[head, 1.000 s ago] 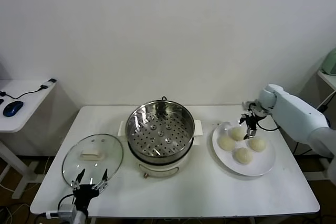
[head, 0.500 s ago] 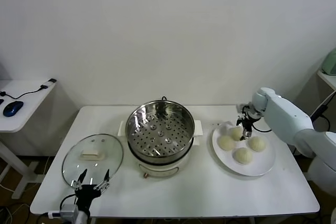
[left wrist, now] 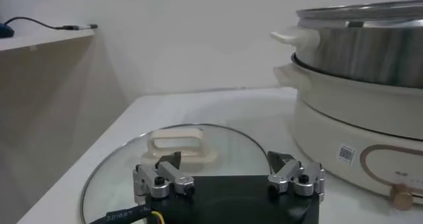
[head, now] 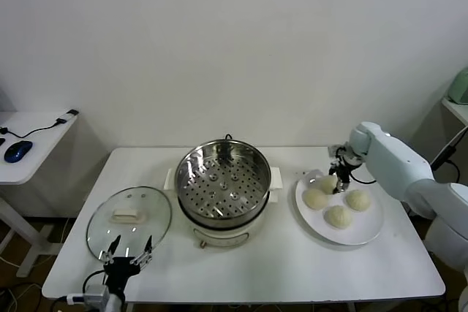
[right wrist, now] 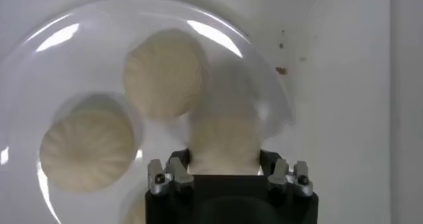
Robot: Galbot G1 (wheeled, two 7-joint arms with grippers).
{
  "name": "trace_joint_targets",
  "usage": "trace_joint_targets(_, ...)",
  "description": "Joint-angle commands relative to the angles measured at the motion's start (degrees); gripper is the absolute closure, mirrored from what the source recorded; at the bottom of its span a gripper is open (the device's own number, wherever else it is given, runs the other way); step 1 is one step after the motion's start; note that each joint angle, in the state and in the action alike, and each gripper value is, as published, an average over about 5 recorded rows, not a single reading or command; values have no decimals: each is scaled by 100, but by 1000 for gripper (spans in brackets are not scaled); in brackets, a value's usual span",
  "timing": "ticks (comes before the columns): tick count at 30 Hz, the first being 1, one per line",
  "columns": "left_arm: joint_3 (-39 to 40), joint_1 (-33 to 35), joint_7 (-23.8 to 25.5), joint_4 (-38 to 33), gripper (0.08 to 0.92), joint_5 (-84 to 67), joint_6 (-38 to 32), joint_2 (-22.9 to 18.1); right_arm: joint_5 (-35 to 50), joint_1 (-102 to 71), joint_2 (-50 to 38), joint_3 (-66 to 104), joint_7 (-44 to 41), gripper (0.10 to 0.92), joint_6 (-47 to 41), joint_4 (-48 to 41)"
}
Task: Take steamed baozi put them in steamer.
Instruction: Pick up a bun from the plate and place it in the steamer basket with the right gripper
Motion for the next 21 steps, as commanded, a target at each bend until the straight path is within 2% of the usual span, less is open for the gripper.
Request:
trace_joint_targets(1, 29, 9, -4, -4, 177, 23, -28, 6, 1935, 2021, -241, -1963, -177, 330, 228, 1245)
trace_joint_targets(6, 80, 12, -5, -22, 177, 57, -48, 11, 3123, 3679, 345, -3109, -401, 330, 854, 2317)
trace_joint_targets(12, 136, -17, -10, 7, 177, 96, -59, -5, 3444, 4181, 1204, -3592, -269, 332, 1531, 3985)
trace_joint_targets(16, 161, -26, -13, -37, 177, 109, -47, -24, 2575, 3851, 1552, -3715, -151, 331, 2176, 4412)
trace_joint_targets(21, 185, -29, -11, -89, 177, 145, -38, -30, 795, 3022, 1864, -3382, -27, 330, 3122, 3427)
